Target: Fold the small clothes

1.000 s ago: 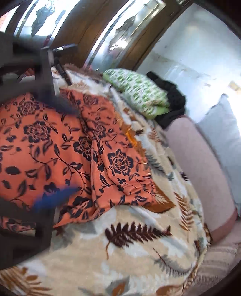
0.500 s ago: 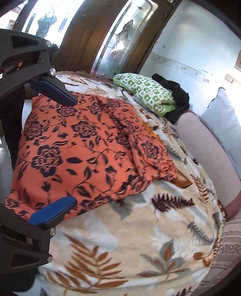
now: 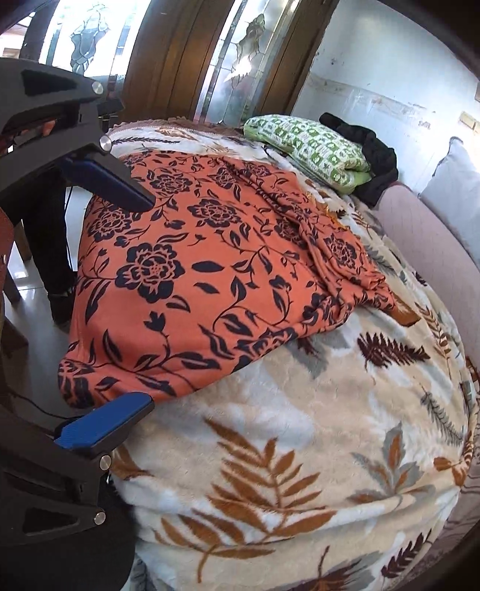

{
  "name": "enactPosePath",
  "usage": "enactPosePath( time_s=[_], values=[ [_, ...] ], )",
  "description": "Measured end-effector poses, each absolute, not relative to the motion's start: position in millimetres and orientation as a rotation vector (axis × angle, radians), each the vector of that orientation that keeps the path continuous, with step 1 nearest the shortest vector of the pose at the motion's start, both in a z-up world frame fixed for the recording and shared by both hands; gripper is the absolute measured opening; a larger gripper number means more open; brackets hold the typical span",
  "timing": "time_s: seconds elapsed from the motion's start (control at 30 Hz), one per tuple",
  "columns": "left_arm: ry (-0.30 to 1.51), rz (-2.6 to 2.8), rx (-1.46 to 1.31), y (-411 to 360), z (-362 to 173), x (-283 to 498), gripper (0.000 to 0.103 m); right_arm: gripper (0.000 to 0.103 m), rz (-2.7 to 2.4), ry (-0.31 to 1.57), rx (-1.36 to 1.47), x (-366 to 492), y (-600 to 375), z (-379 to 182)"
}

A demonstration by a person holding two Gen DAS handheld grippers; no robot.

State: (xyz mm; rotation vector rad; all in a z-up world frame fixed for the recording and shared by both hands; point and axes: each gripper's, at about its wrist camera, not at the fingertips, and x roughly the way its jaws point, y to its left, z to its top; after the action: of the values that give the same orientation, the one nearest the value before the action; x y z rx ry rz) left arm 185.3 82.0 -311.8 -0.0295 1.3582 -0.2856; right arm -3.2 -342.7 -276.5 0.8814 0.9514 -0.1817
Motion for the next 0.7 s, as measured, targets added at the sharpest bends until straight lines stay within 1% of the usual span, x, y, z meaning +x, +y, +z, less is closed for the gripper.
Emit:
enactPosePath(
  time_s=[0.17, 0.2, 0.27, 0.47, 0.5, 0.57, 0.63, 0.67, 0.7],
  values=[
    [1.357, -0.311, -0.034, 74.9, -314.6, 180.0, 0.036, 0.099, -0.238, 0.991, 0.871, -5.9, -346.2, -281.9],
    [1.361, -0.310, -0.039, 74.5, -315.6, 180.4, 0.037, 0.099, -0.251, 1.002, 0.877, -6.6, -347.9, -283.8],
    [1.380, -0.311, -0.049, 73.6, -317.5, 183.6, 0.048, 0.099, -0.275, 1.026, 0.885, -8.1, -350.8, -288.0],
    [1.386, -0.314, -0.059, 73.4, -319.7, 185.5, 0.049, 0.099, -0.337, 1.080, 0.875, -11.2, -356.9, -305.0],
    [1.384, -0.317, -0.060, 73.6, -321.2, 188.1, 0.048, 0.098, -0.337, 1.090, 0.888, -10.9, -358.5, -309.6],
    [1.381, -0.318, -0.056, 72.1, -320.3, 188.3, 0.042, 0.098, -0.321, 1.099, 0.908, -8.3, -358.8, -316.4],
    [1.377, -0.316, -0.057, 71.1, -320.2, 190.1, 0.032, 0.097, -0.294, 1.130, 0.913, -1.1, -353.8, -325.7],
    [1.375, -0.317, -0.060, 70.9, -320.0, 191.4, 0.028, 0.091, -0.293, 1.152, 0.913, 2.1, -350.4, -331.4],
    [1.373, -0.322, -0.061, 71.3, -319.2, 193.0, 0.021, 0.078, -0.297, 1.178, 0.907, 5.1, -346.8, -338.2]
  ],
)
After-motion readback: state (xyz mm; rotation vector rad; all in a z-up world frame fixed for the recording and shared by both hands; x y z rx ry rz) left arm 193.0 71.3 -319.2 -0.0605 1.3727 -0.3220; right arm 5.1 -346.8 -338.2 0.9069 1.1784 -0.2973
